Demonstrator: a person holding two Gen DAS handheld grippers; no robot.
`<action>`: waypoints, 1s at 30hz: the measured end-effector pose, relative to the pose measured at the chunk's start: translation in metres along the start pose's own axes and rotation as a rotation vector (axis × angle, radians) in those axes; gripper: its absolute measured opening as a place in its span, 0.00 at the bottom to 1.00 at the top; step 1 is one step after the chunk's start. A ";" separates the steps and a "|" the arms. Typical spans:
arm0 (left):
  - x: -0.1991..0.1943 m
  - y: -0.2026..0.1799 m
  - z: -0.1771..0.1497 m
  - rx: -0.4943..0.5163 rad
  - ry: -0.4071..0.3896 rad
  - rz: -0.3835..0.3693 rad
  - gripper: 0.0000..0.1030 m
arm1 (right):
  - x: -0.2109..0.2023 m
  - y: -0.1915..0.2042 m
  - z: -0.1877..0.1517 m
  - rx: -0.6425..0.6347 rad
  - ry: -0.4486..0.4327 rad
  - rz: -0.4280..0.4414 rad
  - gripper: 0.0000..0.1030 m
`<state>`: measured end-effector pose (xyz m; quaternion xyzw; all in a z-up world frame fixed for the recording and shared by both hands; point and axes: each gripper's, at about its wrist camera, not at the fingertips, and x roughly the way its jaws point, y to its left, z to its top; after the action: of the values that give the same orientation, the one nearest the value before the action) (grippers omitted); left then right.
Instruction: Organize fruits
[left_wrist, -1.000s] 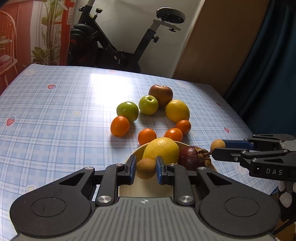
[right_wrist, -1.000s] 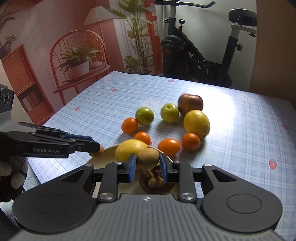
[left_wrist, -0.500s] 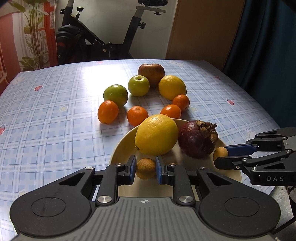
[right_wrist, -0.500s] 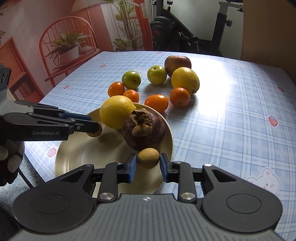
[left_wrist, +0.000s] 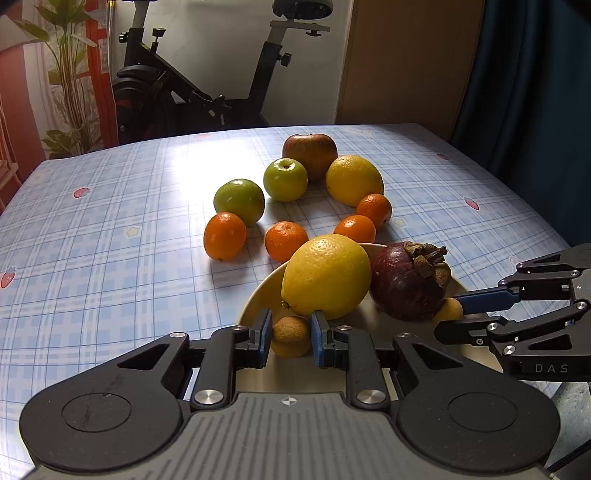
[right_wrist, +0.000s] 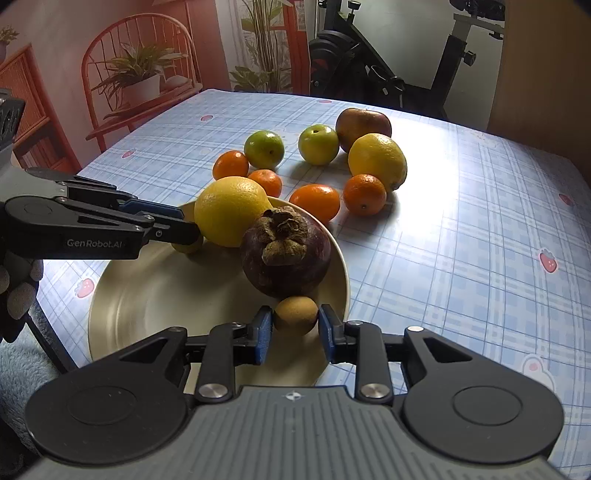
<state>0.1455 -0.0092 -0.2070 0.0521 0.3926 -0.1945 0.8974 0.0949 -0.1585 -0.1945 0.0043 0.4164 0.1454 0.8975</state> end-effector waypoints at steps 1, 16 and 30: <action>-0.002 0.001 0.000 -0.004 -0.003 -0.002 0.24 | 0.000 0.000 0.000 -0.002 0.000 -0.002 0.29; -0.051 0.022 0.011 -0.126 -0.132 0.032 0.25 | -0.028 -0.013 0.003 0.067 -0.084 -0.024 0.33; -0.056 0.023 0.006 -0.202 -0.167 0.088 0.25 | -0.046 -0.031 -0.003 0.163 -0.223 -0.059 0.33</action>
<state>0.1246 0.0279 -0.1635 -0.0377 0.3316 -0.1183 0.9352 0.0729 -0.2008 -0.1665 0.0809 0.3244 0.0833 0.9388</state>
